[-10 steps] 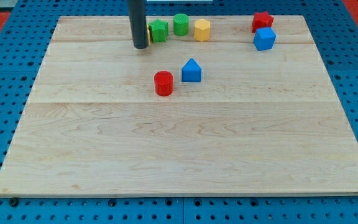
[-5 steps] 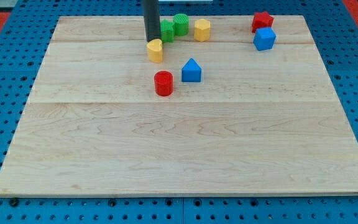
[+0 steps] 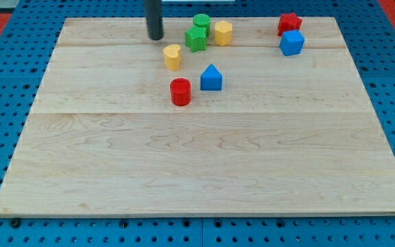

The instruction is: Make a group of green and yellow blocks

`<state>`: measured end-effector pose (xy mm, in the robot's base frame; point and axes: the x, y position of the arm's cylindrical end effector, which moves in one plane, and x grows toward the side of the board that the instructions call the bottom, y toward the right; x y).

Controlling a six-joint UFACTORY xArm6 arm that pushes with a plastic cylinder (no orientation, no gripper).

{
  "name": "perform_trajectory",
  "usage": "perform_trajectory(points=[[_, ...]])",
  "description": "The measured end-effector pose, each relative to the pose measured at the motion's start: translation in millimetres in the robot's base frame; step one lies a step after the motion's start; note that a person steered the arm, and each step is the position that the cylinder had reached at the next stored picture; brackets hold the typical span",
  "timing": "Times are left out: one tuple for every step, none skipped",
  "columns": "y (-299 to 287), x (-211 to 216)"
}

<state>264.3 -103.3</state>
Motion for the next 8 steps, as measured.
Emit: perform_trajectory(points=[[8.2, 50.0], [55.5, 50.0], [80.2, 50.0], [87.4, 73.5], [97.4, 75.2], [120.2, 63.6], [123.8, 42.8], [166.6, 95.2]])
